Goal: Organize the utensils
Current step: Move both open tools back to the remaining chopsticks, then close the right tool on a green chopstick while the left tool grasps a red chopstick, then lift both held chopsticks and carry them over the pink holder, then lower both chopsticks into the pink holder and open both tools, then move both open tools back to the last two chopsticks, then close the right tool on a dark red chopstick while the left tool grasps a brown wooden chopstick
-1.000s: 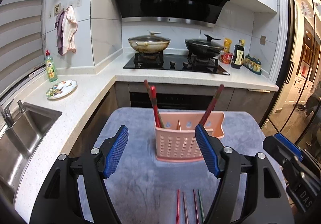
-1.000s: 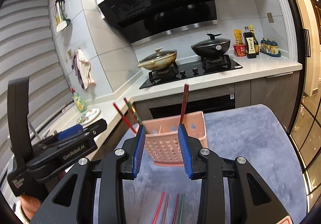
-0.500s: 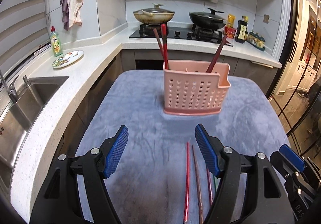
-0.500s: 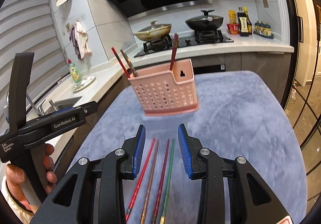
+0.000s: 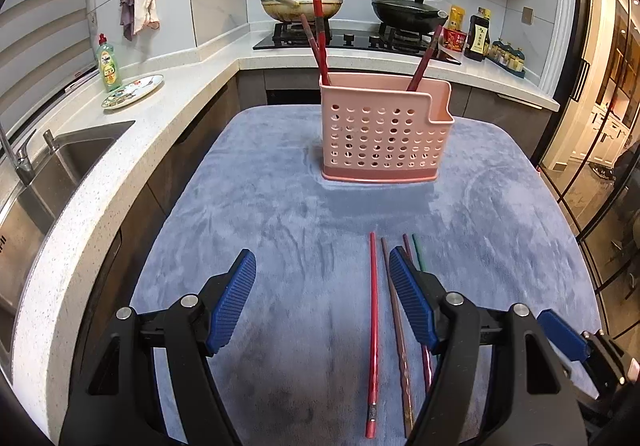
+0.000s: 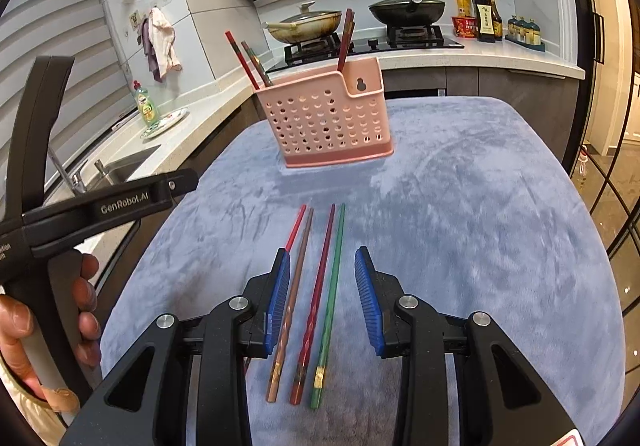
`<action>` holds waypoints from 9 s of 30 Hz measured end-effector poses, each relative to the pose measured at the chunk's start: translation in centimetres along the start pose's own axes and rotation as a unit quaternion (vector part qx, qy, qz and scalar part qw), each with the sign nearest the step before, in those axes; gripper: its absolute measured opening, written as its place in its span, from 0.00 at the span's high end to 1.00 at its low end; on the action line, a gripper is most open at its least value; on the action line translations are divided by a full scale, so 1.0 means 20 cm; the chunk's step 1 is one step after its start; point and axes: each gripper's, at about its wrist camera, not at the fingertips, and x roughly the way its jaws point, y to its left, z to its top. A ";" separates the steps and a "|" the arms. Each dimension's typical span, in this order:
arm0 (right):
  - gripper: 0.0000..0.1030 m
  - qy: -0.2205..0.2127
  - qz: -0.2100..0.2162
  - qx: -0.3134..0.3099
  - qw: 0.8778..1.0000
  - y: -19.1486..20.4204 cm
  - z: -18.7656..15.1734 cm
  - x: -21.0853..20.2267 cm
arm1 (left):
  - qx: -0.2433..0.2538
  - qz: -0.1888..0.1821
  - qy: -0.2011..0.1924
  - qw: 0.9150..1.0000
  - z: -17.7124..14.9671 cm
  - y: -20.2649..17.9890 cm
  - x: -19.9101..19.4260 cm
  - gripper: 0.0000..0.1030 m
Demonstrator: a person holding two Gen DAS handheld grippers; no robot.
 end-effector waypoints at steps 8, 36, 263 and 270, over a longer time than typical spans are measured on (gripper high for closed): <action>0.67 0.050 -0.005 -0.012 0.999 0.05 -0.20 0.09 | -0.004 -0.001 0.035 0.999 -0.19 0.04 0.07 0.36; 0.93 0.096 -0.035 -0.019 0.995 0.02 -0.42 0.25 | 0.006 -0.007 0.095 0.995 -0.50 0.03 0.16 0.30; 0.93 0.064 -0.055 0.025 0.996 -0.12 -0.43 0.13 | 0.017 -0.054 0.125 0.991 -0.62 -0.15 0.17 0.25; 0.93 0.066 -0.061 0.036 0.995 -0.17 -0.46 0.09 | 0.037 -0.054 0.136 0.988 -0.69 -0.25 0.21 0.28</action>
